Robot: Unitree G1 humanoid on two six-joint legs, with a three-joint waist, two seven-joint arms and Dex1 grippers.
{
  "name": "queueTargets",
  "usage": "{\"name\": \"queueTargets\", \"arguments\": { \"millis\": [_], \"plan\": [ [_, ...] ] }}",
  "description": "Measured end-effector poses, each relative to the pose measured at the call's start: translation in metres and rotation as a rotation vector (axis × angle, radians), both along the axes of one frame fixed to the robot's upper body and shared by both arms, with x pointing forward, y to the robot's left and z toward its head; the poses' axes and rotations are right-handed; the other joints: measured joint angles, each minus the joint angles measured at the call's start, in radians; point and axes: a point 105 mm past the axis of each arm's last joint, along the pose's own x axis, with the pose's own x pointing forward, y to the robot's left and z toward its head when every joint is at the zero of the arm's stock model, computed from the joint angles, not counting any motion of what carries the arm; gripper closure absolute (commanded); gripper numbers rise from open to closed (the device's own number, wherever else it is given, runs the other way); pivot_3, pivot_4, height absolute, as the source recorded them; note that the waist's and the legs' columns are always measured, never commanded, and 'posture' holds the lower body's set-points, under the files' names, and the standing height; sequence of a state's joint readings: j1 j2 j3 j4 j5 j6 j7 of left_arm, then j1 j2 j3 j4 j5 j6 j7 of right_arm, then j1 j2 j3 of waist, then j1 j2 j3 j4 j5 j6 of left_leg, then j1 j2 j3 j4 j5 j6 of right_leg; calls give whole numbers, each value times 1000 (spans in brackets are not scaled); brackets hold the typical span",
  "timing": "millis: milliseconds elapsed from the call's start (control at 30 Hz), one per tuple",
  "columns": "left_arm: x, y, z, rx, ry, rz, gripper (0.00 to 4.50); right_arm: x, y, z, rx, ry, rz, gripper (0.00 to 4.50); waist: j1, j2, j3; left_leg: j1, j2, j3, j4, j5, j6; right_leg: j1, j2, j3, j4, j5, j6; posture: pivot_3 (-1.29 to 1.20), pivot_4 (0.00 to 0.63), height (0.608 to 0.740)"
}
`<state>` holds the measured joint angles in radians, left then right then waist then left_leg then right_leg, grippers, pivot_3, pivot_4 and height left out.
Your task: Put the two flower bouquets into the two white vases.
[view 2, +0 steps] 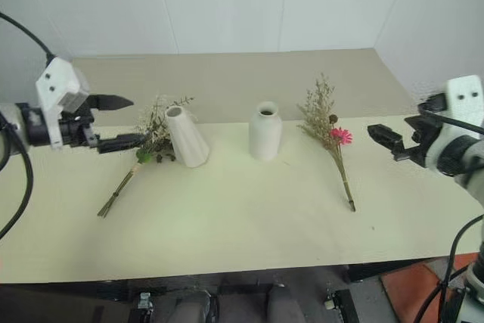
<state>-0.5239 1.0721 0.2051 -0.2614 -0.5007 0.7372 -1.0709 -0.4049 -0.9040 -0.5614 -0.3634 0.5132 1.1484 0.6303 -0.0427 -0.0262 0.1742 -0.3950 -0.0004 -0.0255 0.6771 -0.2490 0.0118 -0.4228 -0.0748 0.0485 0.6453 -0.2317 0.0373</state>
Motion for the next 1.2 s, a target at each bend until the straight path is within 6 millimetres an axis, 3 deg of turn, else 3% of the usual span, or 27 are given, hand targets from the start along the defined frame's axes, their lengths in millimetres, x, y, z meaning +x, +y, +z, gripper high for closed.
{"name": "queueTargets", "arguments": {
  "millis": [200,533,767,1033,1200],
  "plan": [
    [-18,-1,-7,-23,21,-44,12,-7,6,0,-19,-4,133,0,1,0,0,6,3,0,0,0,0,5,4,0,0,-5,4,0,150,740],
    [-15,-8,-4,-62,-28,-62,12,-7,8,-6,-28,-6,132,0,4,0,0,4,2,1,0,0,0,3,3,2,1,-1,-2,0,150,740],
    [-5,-44,7,-171,-75,-162,12,3,23,-31,-54,133,81,0,5,-1,0,3,1,0,1,1,-1,2,2,2,1,0,-1,0,150,740],
    [5,-86,21,-179,-106,-388,12,24,42,-41,-88,312,63,0,3,-1,0,2,0,1,2,1,-1,2,1,2,0,0,-1,0,150,740],
    [14,-106,22,-145,-103,-481,12,45,37,-65,-105,495,5,0,2,-1,0,0,-1,1,1,1,-1,0,1,2,-1,0,-1,0,150,740]
  ]
}}
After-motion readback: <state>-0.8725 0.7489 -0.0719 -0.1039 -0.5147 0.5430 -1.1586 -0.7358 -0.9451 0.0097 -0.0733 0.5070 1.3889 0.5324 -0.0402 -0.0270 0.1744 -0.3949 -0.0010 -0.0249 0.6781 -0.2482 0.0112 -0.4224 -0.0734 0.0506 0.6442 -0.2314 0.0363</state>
